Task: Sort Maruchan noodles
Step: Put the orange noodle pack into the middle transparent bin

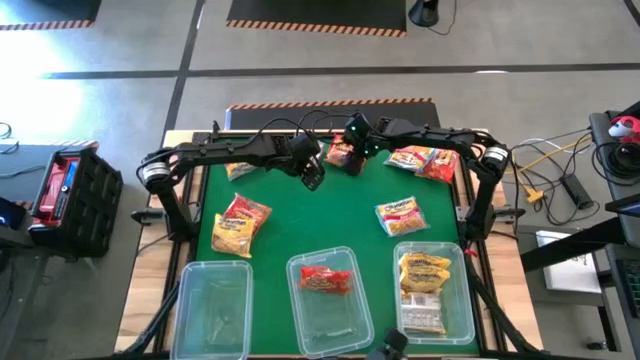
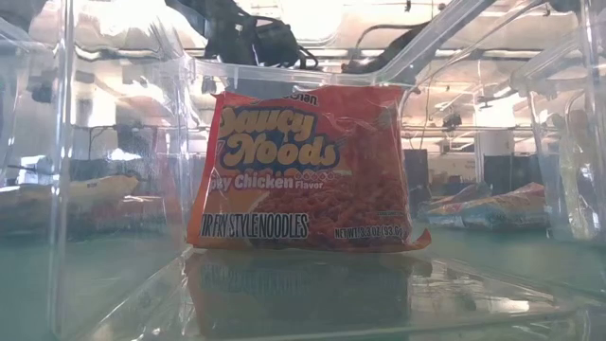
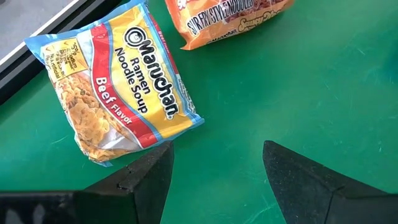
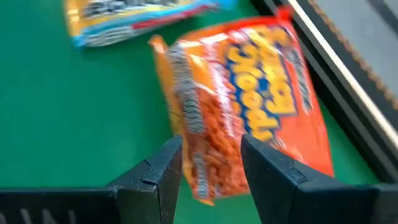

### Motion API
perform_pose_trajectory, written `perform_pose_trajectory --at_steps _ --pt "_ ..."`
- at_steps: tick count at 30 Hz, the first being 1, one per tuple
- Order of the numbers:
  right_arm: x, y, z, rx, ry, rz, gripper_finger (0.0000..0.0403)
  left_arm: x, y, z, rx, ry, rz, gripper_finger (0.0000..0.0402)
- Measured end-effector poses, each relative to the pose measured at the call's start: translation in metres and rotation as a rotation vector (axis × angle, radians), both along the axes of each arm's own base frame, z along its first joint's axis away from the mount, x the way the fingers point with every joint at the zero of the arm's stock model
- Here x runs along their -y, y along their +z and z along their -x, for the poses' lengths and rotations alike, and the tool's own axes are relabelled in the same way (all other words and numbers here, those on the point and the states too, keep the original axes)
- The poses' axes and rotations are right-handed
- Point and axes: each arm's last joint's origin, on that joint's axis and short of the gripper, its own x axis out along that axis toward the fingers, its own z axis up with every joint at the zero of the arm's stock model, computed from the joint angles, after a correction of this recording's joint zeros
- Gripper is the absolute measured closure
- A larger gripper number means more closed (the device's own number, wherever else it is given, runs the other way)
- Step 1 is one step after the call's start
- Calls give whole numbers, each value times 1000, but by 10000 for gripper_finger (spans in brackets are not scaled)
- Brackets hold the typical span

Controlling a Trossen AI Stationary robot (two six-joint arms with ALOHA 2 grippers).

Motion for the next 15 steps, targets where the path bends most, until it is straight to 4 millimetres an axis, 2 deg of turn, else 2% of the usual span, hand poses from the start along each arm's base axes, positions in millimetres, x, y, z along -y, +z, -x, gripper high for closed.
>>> perform_pose_trajectory --at_steps 6,11,15 --pt "5 -18 -1 -100 141 56 250 0 0 0 -3 -12 -5 170" --pt "6 -30 -5 -132 174 46 250 0 0 0 -4 -14 -5 170" --pt "1 -32 -6 -143 194 22 250 1 0 0 -5 -15 -5 170"
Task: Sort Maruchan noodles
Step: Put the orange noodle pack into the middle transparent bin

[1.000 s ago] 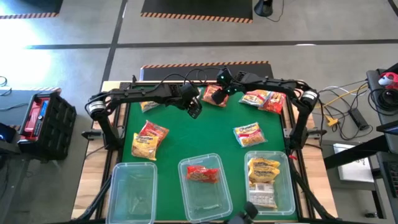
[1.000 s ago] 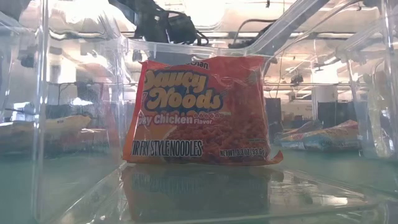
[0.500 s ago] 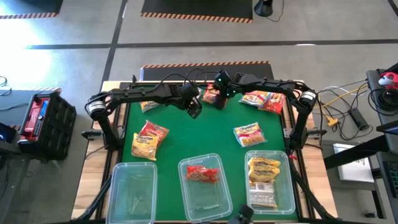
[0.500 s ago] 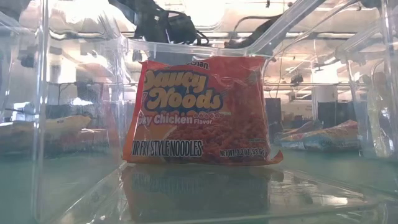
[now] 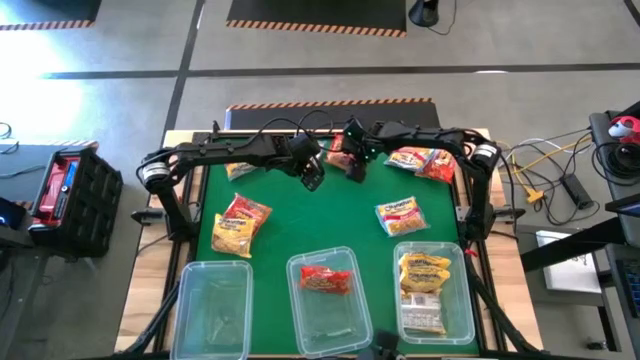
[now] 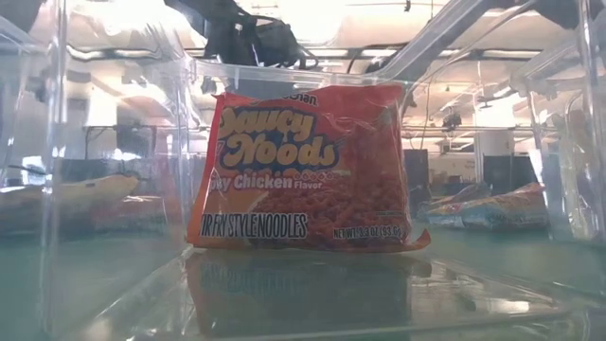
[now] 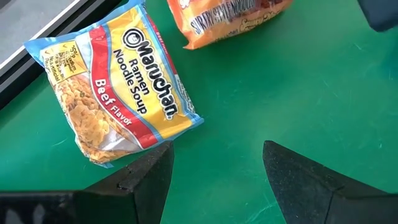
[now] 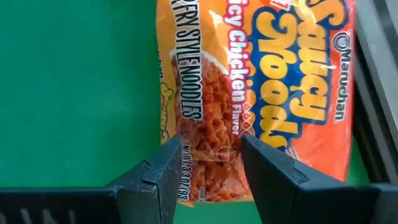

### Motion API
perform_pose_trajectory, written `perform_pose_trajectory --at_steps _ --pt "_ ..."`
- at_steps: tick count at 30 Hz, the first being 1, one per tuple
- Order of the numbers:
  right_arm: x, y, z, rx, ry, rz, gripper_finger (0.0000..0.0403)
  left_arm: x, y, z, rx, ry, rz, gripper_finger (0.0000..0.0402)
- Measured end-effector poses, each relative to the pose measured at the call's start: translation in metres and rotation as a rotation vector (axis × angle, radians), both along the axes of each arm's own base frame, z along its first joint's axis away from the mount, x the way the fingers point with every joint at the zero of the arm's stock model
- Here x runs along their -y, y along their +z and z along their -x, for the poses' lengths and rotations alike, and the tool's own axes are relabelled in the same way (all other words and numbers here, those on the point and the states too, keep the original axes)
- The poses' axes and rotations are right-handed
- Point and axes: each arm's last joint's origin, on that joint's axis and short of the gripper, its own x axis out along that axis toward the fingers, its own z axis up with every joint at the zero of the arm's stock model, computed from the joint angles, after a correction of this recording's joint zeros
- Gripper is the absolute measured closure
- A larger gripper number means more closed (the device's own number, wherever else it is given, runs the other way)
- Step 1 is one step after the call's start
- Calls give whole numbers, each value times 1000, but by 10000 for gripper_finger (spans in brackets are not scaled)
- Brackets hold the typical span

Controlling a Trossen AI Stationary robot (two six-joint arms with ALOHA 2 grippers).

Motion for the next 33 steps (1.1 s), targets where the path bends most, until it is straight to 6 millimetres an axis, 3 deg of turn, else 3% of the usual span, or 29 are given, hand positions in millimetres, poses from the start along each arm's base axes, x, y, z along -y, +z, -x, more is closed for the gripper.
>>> perform_pose_trajectory --at_steps 15,22,25,33 --pt "-30 4 6 138 220 -541 250 1 0 0 3 -18 27 170" --pt "-34 25 12 162 227 -501 250 5 1 -4 53 -63 85 170" --pt "-35 31 16 124 282 -407 250 8 2 -7 84 -108 98 170" --pt "-40 26 12 25 481 -198 250 14 4 -13 145 -177 152 170"
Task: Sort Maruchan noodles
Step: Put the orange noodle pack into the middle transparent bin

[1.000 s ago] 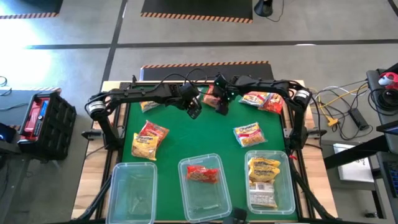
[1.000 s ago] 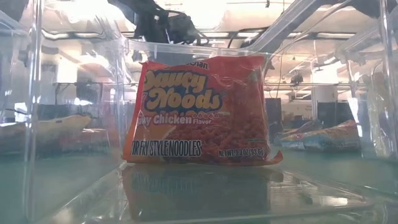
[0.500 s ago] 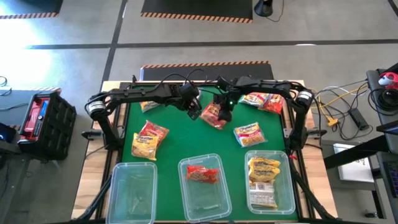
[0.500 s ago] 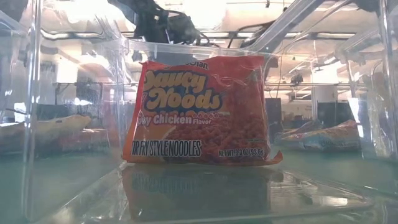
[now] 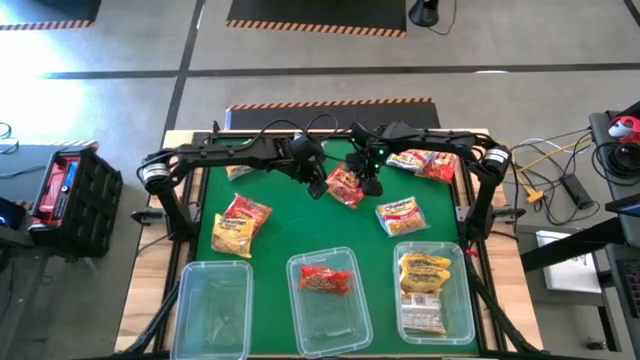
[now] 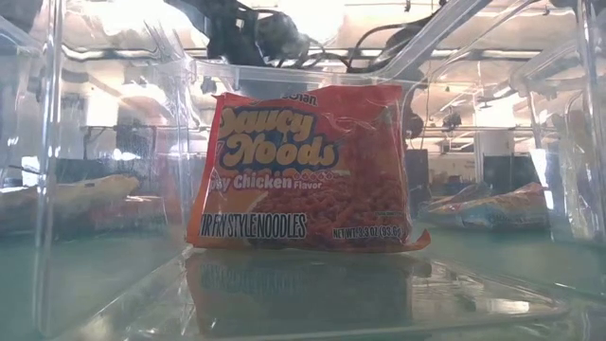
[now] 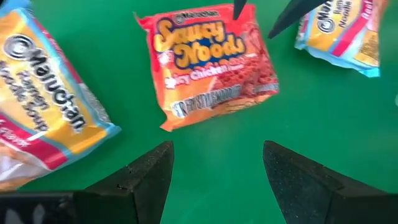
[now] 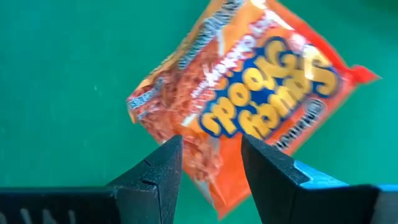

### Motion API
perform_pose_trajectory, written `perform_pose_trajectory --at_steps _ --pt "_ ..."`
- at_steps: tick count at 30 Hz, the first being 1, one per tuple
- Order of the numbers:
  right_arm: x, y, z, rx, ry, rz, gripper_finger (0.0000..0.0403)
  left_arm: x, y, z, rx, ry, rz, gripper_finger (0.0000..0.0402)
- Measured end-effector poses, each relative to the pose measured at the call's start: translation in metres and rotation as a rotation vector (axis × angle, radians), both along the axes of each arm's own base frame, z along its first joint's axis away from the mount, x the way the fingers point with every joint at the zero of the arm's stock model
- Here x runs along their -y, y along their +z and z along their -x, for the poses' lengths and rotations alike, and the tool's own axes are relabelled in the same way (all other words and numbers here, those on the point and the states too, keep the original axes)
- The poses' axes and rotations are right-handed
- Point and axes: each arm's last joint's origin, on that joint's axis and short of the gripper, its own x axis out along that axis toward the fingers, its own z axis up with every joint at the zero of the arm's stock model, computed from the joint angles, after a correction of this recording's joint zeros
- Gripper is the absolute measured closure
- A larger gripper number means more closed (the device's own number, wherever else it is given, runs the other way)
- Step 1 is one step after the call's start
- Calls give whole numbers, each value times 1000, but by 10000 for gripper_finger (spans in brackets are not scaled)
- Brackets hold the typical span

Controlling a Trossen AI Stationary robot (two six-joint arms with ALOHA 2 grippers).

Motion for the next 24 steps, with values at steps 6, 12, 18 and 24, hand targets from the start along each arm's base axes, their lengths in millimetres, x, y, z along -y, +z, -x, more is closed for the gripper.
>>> perform_pose_trajectory --at_steps 6,12,18,24 --pt "-5 -13 -9 -54 49 99 250 4 0 -1 -7 -14 -1 170" --pt "-4 -18 -14 -100 -12 208 250 5 0 -1 -7 -29 -3 170" --pt "-3 -23 -19 -87 -271 102 250 6 2 0 -4 -31 -4 170" --pt "0 -33 -26 -77 -576 -72 250 9 4 7 -45 -65 42 170"
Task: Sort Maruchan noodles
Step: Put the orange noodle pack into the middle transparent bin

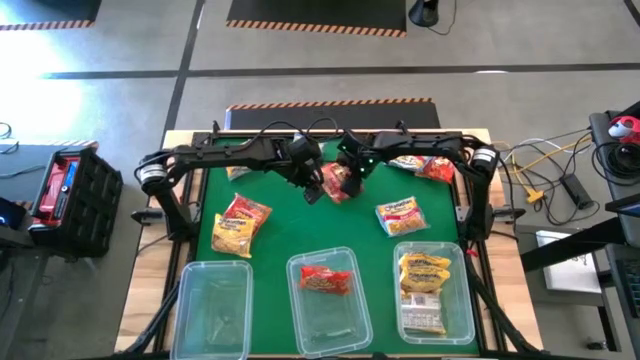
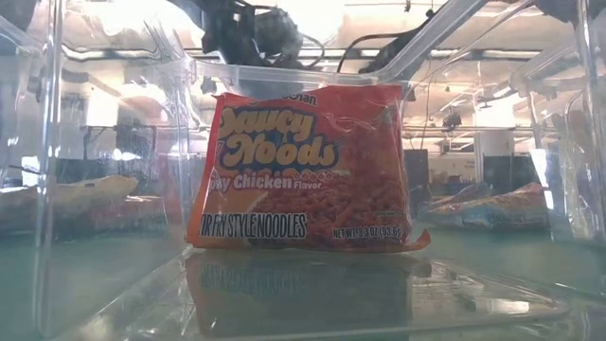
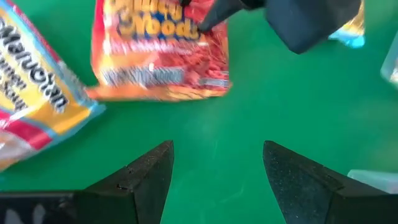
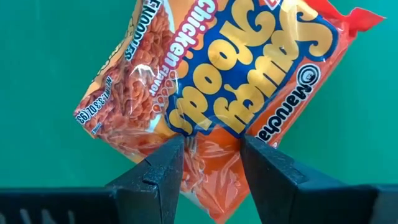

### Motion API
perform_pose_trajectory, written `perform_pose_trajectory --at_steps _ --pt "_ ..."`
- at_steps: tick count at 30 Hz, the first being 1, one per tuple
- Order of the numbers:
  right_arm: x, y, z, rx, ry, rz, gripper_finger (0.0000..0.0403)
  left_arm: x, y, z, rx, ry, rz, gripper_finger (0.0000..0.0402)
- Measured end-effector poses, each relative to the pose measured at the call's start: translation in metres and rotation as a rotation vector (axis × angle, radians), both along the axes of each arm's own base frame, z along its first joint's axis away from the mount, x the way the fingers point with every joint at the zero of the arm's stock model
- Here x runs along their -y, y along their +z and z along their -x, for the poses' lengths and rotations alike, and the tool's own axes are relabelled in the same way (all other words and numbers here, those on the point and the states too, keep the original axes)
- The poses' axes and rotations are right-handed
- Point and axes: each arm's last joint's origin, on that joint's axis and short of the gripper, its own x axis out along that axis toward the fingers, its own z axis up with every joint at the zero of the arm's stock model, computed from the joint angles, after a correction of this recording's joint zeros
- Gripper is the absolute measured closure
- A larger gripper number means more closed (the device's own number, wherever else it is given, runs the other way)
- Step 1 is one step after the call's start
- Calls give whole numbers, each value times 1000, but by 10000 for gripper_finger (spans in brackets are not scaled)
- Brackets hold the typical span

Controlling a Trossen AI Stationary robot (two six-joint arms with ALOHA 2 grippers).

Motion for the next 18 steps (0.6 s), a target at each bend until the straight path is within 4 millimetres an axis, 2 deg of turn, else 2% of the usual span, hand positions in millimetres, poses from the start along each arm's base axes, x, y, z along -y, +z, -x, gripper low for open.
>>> perform_pose_trajectory --at_steps 2,5,13,18 --pt "1 -1 -2 19 -107 -45 250 0 0 1 -7 0 2 170" --pt "1 2 -5 70 -160 -92 250 0 1 0 1 5 -6 170" --pt "-5 34 9 88 -93 -110 250 -4 -2 0 -7 83 -73 170" --pt "0 49 19 116 -76 -74 250 -5 -13 -5 100 142 -54 171"
